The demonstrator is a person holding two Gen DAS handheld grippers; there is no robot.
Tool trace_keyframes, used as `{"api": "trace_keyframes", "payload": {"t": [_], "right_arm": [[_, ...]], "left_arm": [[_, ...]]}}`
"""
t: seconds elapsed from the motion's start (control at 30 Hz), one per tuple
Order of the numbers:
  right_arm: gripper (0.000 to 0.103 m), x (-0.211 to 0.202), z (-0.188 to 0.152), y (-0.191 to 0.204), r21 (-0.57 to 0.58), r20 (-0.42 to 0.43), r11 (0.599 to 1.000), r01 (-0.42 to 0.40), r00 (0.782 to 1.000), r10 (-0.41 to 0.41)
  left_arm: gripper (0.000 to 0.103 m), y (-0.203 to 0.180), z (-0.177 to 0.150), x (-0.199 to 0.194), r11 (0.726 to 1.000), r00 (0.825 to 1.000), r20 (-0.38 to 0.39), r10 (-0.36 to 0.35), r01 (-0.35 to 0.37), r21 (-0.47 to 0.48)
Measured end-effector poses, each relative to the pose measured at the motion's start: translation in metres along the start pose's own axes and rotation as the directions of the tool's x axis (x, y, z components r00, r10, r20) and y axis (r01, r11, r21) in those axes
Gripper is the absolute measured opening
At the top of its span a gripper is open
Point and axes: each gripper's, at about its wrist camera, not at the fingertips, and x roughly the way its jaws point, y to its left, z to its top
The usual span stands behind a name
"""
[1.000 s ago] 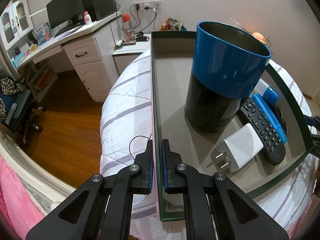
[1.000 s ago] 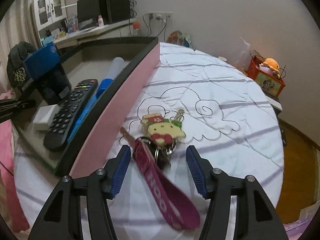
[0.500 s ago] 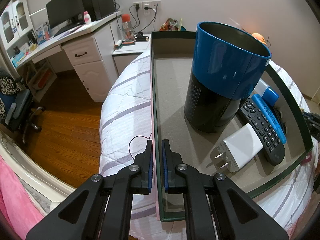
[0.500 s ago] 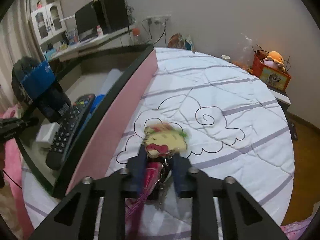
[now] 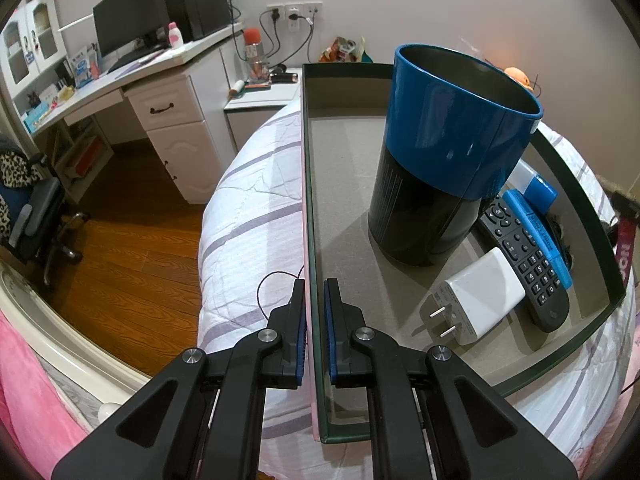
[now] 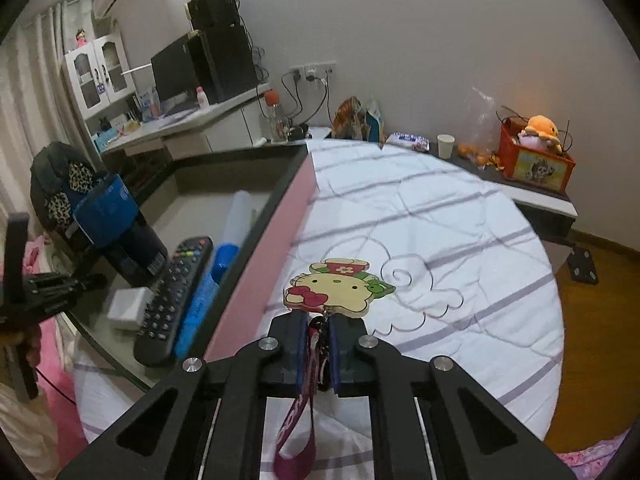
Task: Organize rigid objects
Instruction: 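Carry the keychain over the tray and lower it beside the remote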
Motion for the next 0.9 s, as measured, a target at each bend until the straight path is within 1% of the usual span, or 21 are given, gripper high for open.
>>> {"api": "trace_keyframes", "payload": {"t": [0.07,0.27,0.9], "right_arm": [[0.008,-0.005,0.004,0.002,-0.006,0.011,1.0,0.001,1.0,0.0],[0.008,-0.012,0.014,0.01,-0.04,0.037,0.998,0.044,0.998,-0.042],[0.008,-0.017,0.024,0.013,-0.042,0.038,0.998,0.054,0.998,-0.052]], "left_arm": [[0.006,0.0,0.0,0.0,1.0,1.0,0.0,-0.001,0.001,-0.001],[0.006,0.0,0.0,0.001,1.0,1.0,0.0,-0.002,0.002,-0.002],[0.007,-0.001,0.0,0.001,1.0,1.0,-0.002,-0.004,0.004,-0.002]]}}
